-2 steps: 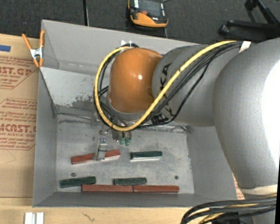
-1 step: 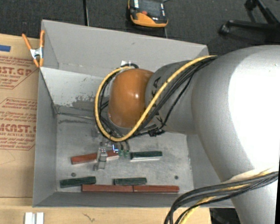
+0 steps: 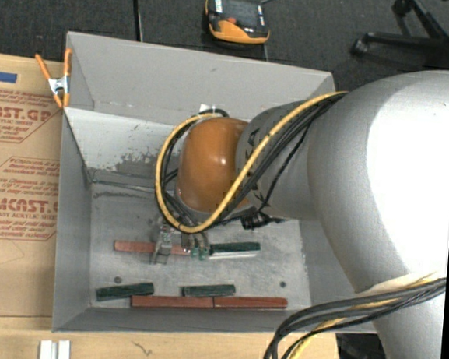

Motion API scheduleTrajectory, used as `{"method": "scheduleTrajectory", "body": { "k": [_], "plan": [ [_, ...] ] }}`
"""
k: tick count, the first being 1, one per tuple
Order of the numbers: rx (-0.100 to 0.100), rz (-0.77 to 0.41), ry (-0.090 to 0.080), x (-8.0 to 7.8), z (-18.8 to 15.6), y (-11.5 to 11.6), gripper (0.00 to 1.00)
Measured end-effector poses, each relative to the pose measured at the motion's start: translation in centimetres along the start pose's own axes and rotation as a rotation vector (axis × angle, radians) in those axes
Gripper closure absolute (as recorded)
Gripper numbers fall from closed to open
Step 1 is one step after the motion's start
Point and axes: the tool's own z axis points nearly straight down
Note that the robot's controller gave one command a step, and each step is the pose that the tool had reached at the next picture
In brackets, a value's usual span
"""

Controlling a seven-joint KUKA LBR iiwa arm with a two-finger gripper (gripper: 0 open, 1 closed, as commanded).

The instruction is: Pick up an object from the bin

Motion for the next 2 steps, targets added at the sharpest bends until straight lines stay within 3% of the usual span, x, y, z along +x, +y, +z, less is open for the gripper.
{"method": "scheduleTrajectory", "body": {
  "k": [2],
  "plan": [
    [0.001,0.000,0.004,0.14,-0.49,-0.04,1.00]
  ]
}}
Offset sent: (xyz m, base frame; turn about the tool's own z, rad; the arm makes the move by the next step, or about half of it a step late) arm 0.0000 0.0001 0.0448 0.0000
